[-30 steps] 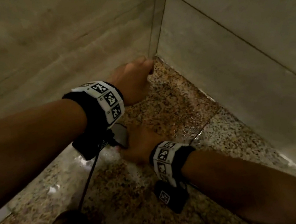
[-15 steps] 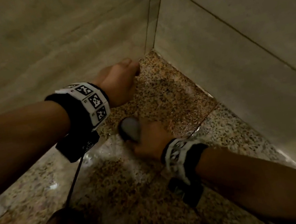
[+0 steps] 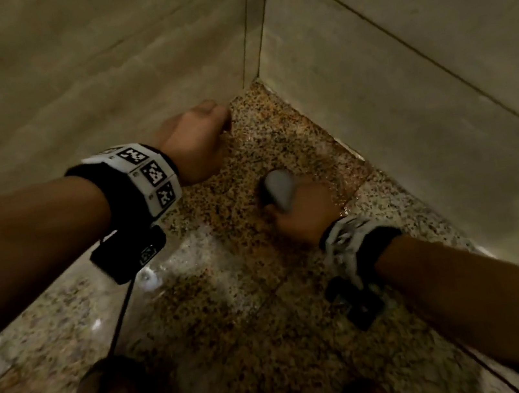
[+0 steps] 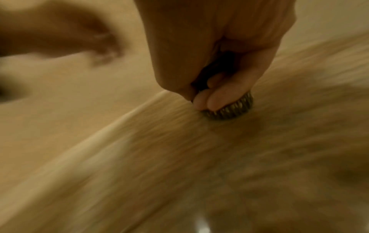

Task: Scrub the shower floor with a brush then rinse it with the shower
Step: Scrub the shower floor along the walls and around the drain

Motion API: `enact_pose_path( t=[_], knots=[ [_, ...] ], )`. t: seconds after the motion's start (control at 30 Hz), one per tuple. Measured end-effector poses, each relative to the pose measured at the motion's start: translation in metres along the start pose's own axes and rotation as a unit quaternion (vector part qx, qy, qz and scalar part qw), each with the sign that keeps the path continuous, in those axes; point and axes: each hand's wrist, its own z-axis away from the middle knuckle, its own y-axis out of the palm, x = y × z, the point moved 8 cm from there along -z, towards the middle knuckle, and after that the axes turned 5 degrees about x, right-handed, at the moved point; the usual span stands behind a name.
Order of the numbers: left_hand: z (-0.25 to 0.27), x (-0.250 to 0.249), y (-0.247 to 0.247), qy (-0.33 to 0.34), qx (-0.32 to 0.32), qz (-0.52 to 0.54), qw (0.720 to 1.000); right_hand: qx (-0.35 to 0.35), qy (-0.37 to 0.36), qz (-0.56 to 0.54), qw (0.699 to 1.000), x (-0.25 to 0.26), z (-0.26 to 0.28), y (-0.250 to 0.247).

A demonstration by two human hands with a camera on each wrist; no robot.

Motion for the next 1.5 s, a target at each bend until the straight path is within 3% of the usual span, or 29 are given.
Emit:
enact_pose_path(
  t=[0.1,0.2,0.27,0.37,0.47,0.53,0.63,0.7,0.8,0.93,1.0,1.2,1.3,1.4,1.5],
  knots=[
    [-0.007,-0.013,-0.001,0.017,-0.008,0.003,1.0,0.114,-0.15,-0.037,0.981,0.111,0.04,0.043],
    [-0.009,-0.02,-0.008,0.032,-0.021,0.004,0.999,0.198,-0.222,-0.05,0.954,0.152,0.061,0.049],
    [-0.005,-0.021,-0.014,0.048,-0.031,0.004,0.998,0.143,-0.2,-0.059,0.968,0.129,0.038,0.022],
    [0.004,-0.007,-0.018,0.032,-0.029,0.006,0.999,0.018,-0.06,-0.047,0.997,0.059,-0.015,-0.028],
    [0.015,0.009,-0.01,-0.004,-0.006,-0.001,1.0,0.003,-0.005,-0.02,1.0,0.04,-0.019,-0.02],
    [0.021,0.013,-0.001,-0.017,0.018,-0.011,1.0,0.027,-0.048,-0.045,0.998,0.075,-0.003,0.015],
    [0.025,0.01,0.013,-0.019,0.053,-0.01,0.998,0.122,-0.173,-0.026,0.977,0.147,0.029,0.072],
    [0.023,0.005,0.017,-0.003,0.071,-0.014,0.997,0.12,-0.206,-0.026,0.971,0.157,0.035,0.058],
    [0.02,0.006,0.017,-0.002,0.068,-0.007,0.998,0.036,-0.194,-0.025,0.98,0.104,0.015,-0.008],
    [0.018,0.009,0.015,0.013,0.057,-0.013,0.998,-0.061,0.045,0.04,0.996,-0.054,-0.019,-0.086],
    [0.016,0.008,0.018,0.008,0.064,-0.015,0.998,-0.052,0.096,0.099,0.989,-0.104,-0.019,-0.091],
    [0.0,-0.02,0.029,0.04,0.092,-0.041,0.994,-0.044,0.11,0.099,0.988,-0.123,-0.016,-0.073],
    [-0.009,-0.03,0.03,0.045,0.091,-0.029,0.994,-0.001,0.086,0.041,0.995,-0.103,-0.011,-0.05],
    [-0.011,-0.036,0.026,0.063,0.064,-0.009,0.996,0.005,-0.042,-0.012,0.999,-0.04,0.017,-0.019],
    [-0.009,-0.031,0.028,0.049,0.076,-0.018,0.996,0.115,-0.146,-0.001,0.983,0.05,0.053,0.034]
  ],
)
